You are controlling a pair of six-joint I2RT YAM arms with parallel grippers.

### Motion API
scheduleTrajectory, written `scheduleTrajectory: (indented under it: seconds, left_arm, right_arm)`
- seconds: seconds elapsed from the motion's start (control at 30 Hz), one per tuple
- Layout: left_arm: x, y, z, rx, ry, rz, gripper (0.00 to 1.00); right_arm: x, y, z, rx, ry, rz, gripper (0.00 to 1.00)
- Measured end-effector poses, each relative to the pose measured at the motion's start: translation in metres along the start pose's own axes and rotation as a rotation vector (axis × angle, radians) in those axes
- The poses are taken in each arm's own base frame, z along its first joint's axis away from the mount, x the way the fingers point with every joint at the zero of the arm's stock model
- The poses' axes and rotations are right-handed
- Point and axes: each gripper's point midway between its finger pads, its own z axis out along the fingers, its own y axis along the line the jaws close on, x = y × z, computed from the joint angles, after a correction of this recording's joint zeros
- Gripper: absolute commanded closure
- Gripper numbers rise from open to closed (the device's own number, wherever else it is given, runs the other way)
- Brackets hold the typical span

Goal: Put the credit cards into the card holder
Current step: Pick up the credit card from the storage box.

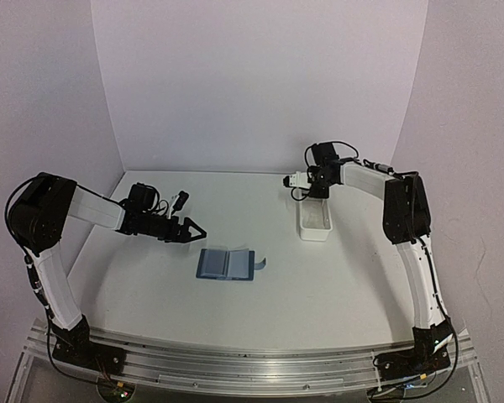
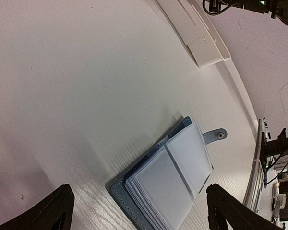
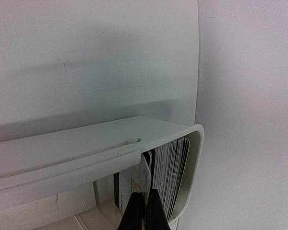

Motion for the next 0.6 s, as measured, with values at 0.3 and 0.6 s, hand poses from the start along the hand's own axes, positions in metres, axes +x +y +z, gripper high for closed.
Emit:
scheduleTrajectory:
  seconds: [0.3, 0.6]
  left_arm:
    - [0.000, 0.000, 0.000, 0.000, 0.000, 0.000, 0.04]
    - [0.000, -0.001, 0.000, 0.008, 0.001, 0.000, 0.04]
  right_arm:
    - [-0.001, -0.001, -0.005, -0.016, -0.011, 0.021, 1.00]
    - [-0.006, -0.015, -0.026, -0.005, -0.035, 0.040, 1.00]
